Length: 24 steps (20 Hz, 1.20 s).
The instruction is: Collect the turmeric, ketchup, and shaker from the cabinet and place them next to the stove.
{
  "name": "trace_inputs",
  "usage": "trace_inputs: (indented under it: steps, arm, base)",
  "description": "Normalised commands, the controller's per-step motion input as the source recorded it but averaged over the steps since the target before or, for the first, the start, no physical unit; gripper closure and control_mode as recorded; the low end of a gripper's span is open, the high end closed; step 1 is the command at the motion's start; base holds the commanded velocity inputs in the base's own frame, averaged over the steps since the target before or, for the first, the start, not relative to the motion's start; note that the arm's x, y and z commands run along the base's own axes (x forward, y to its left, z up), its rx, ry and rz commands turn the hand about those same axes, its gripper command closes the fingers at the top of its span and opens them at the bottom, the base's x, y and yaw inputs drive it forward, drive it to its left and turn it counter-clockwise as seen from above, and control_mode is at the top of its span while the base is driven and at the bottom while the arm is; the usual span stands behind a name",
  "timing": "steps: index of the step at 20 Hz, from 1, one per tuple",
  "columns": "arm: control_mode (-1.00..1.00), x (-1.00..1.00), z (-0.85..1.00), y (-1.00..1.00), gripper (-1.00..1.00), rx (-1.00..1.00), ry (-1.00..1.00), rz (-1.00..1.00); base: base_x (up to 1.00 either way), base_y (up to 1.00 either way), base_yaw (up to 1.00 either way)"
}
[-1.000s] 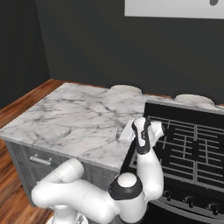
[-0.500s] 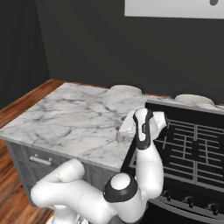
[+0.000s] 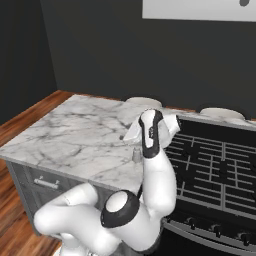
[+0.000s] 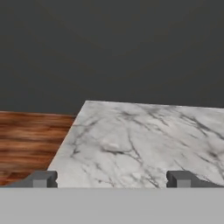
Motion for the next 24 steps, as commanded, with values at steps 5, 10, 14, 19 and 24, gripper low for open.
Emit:
trace_inputs:
  steps: [5, 10, 14, 19, 24]
  arm:
    - [-1.0, -0.27, 0.33, 1.0, -1.0, -0.09, 0.05, -0.01]
    - [-1.0, -0.28, 0.24, 1.0, -1.0, -0.11, 0.09, -0.05]
    - [-1.0, -0.35, 0.18, 1.0, -1.0, -0.1, 0.1, -0.14]
    - [-1.0, -0.38, 0.16, 0.97, -1.0, -0.08, 0.11, -0.22]
    - [-1.0, -0.45, 0.06, 0.74, -1.0, -0.04, 0.09, -0.3]
  base:
    - [0.0, 0.0, 0.0]
    - [0.0, 0.0, 0.0]
    - [0.0, 0.0, 0.0]
    - [0.0, 0.0, 0.0]
    - [0.0, 0.0, 0.0]
